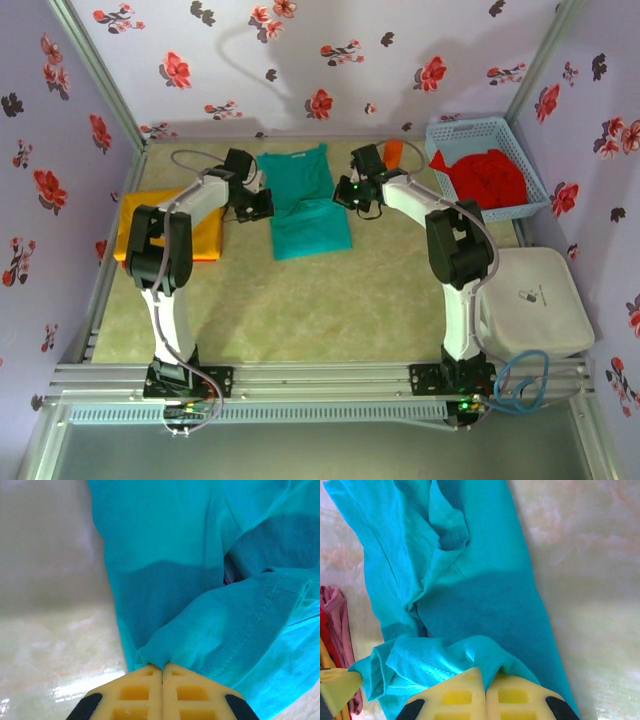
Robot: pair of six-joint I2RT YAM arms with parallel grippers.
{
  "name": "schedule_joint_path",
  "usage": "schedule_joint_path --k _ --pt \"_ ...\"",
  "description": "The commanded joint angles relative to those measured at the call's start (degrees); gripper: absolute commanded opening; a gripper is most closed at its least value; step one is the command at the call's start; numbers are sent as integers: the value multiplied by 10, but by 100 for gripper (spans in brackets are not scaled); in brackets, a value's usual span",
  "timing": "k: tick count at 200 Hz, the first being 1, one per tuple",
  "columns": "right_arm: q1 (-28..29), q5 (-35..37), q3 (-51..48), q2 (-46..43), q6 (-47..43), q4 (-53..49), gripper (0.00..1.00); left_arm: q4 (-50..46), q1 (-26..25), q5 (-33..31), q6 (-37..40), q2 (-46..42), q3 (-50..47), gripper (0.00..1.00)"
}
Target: Fold and stack the t-shirts
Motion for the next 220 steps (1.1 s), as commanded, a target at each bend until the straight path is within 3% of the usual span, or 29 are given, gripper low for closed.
schedule_joint_path --k 1,23,42,51,96,149,174,220 --pt "-8 -38 38 30 -15 9 16 11 13 10 22 28 29 17" --pt "-12 -31 70 50 -26 -10 57 1 24 10 22 33 48 36" --pt "-18 -29 69 48 -33 -13 77 -13 28 -1 24 13 53 43" --pt "-20 -29 61 39 -35 -11 81 -23 29 -10 26 -4 51 44" --pt "-19 -24 -22 -32 -39 -9 86 -14 27 -30 -15 -122 -38 46" --pt "-18 -40 -209 -151 -15 31 78 67 14 43 -85 -236 -236 46" --pt "-13 -30 -262 -176 -26 35 71 87 -6 51 -102 -257 -287 45" --pt "1 10 -287 -167 -39 40 69 144 -40 49 -153 -234 -327 44"
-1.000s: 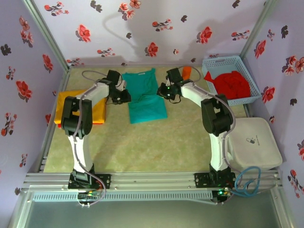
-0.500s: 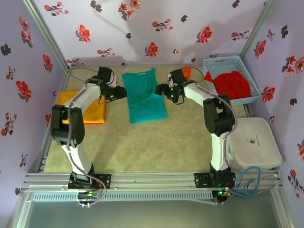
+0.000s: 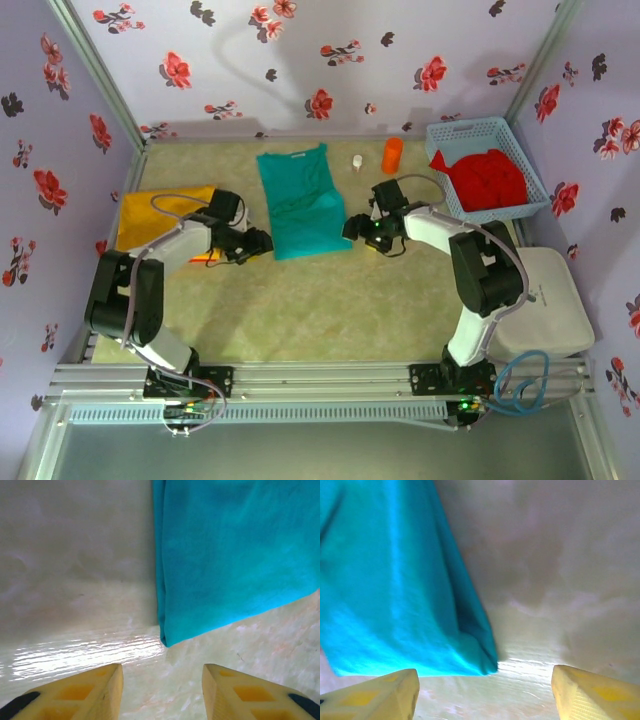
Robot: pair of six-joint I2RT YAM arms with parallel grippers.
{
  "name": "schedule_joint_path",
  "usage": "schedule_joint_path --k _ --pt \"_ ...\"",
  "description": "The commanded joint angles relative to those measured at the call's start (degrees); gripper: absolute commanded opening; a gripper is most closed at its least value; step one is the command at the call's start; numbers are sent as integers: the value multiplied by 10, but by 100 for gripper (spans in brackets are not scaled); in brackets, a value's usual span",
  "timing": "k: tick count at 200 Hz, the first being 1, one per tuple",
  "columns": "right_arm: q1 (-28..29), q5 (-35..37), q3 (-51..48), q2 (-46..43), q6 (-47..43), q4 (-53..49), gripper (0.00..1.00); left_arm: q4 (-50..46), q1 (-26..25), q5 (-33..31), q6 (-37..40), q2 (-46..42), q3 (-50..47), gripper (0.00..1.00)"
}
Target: Fold and stack the t-shirts
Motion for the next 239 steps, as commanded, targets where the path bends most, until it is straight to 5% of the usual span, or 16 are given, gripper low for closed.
schedule_joint_path --k 1,66,239 --pt "10 23 -1 2 -12 16 69 52 -17 12 -39 6 -5 45" --pt "40 69 29 26 -31 -3 65 74 -53 -4 -67 90 34 39" --pt "70 112 81 71 -70 -45 56 -39 -65 -84 -46 128 98 40"
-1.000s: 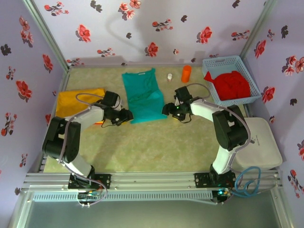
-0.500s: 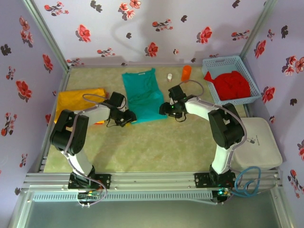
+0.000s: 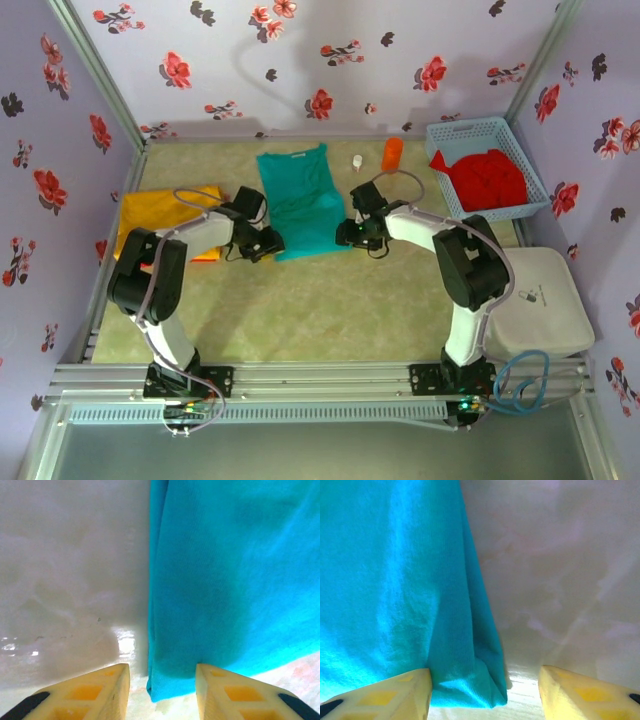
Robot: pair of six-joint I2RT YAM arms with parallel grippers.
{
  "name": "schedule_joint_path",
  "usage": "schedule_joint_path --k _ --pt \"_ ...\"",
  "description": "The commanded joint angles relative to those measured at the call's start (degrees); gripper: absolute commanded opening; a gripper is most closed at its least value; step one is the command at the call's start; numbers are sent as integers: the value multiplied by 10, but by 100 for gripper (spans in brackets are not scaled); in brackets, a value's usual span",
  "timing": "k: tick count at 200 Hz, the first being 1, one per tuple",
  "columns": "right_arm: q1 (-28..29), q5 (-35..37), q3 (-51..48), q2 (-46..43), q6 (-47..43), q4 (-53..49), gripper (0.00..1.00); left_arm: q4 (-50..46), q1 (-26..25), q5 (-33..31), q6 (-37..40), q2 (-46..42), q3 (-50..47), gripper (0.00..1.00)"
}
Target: Fold and stack the t-shirts
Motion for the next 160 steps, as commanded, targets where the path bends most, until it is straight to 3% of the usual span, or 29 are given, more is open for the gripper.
schedule_joint_path --k 1,109,160 --pt "8 5 24 18 -10 -17 56 -27 -9 -12 16 24 21 40" --pt "17 -27 26 22 -7 -7 38 -26 -16 -9 23 45 28 38" --pt "18 -19 27 17 -4 -12 20 -25 -16 -10 23 43 18 38"
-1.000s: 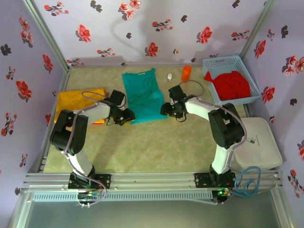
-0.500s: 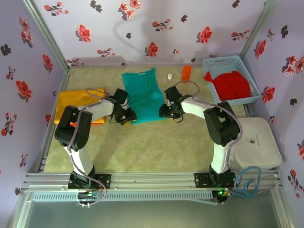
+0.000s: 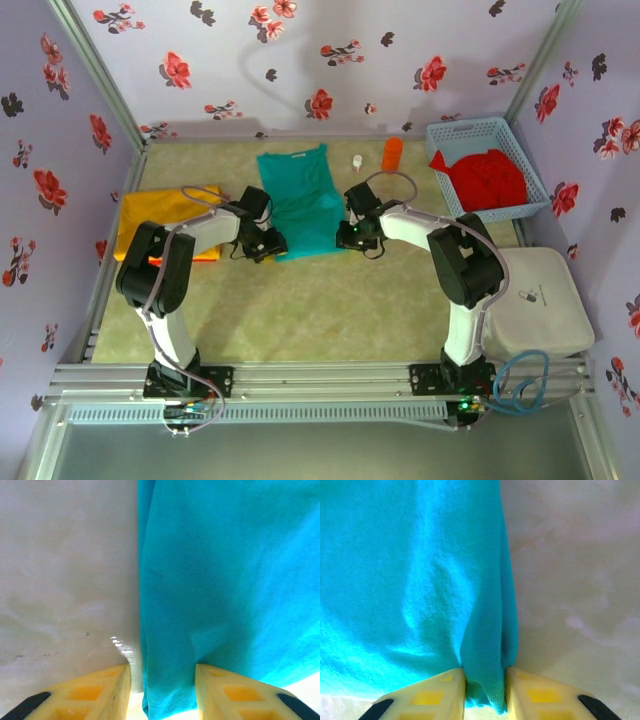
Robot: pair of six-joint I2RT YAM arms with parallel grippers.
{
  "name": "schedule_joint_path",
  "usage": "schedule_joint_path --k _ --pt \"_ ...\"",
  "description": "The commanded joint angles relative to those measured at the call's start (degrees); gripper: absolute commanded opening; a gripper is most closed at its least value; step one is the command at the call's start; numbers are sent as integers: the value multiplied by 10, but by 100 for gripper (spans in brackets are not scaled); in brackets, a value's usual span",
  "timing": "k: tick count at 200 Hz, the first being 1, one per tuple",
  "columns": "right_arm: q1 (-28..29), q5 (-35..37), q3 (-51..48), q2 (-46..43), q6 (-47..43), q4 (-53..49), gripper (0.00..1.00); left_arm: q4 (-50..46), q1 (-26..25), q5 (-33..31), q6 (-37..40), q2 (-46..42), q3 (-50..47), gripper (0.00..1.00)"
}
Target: Fold and stack the t-shirts
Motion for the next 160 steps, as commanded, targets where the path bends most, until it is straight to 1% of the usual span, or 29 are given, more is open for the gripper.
schedule_joint_path --k 1,19,32,45,78,94,125,160 --pt "4 -1 11 4 -1 -3 19 -9 -6 -4 14 10 -4 38" --pt "4 1 10 1 4 -3 13 -17 -6 0 14 3 -5 39" --pt "4 -1 11 0 9 1 4 -20 -6 -1 15 -5 -9 39" --pt "4 -3 10 0 14 5 1 -23 -6 -1 16 -7 -10 39" --pt "3 -6 11 0 20 9 0 -9 -7 20 10 -1 -12 36" --pt "4 -4 11 0 21 7 0 -4 -10 23 5 0 -10 29" --pt "4 -4 7 -5 23 9 0 5 -11 29 1 6 -9 23" --pt "4 2 4 -11 26 7 0 6 -11 29 0 12 -8 13"
